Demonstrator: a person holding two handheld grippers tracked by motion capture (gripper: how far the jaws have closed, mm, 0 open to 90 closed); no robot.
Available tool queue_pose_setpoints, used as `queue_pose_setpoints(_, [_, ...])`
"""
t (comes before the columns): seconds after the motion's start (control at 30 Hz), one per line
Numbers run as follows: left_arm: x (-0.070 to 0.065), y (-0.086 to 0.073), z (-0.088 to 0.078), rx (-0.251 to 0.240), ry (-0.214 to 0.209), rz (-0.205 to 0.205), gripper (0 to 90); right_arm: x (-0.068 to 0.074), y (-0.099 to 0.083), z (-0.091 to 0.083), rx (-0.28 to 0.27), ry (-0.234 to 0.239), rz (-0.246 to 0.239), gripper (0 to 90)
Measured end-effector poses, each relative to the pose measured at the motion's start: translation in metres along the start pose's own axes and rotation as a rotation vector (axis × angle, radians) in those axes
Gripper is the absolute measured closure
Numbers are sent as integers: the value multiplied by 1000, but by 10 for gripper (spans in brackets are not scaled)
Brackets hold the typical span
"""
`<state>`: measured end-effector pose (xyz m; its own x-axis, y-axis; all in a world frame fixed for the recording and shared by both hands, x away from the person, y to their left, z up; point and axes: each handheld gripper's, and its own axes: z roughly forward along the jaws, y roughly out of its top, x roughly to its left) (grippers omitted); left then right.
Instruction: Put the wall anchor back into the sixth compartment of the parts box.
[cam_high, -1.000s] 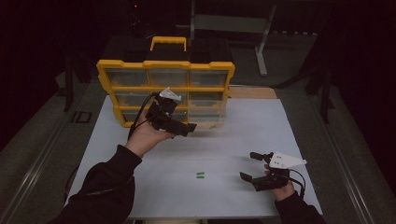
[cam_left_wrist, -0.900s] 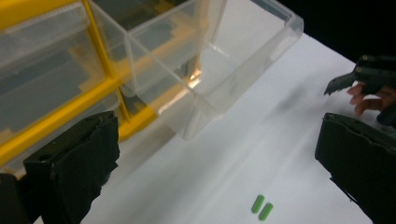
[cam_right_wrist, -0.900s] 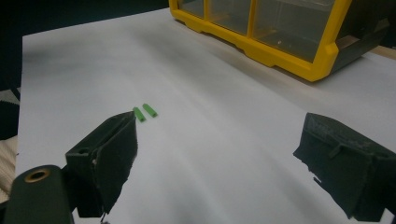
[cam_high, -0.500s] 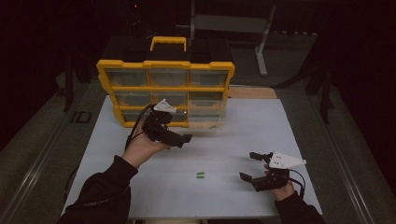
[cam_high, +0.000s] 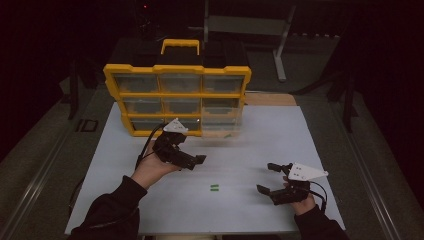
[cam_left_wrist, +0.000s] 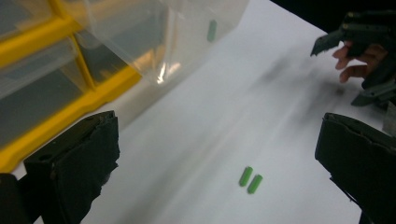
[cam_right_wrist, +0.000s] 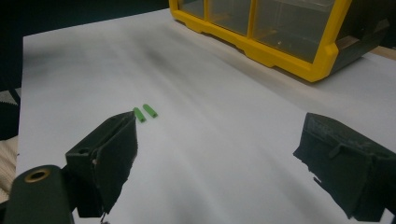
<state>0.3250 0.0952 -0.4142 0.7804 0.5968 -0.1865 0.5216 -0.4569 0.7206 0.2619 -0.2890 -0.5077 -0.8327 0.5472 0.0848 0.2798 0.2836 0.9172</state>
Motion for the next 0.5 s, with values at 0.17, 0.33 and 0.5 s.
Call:
queue_pose_setpoints(0.17, [-4,-10,8,11,-18,13,0,0,0,0,-2,2,-2,120])
queue_pose_setpoints(0.33, [-5,-19,13,10,-46,25,0,0,0,0,2,2,-2,120])
queue_pose_setpoints(0.5, [-9,-25,17,5,-92,55,0,1,0,0,2,2,-3,120])
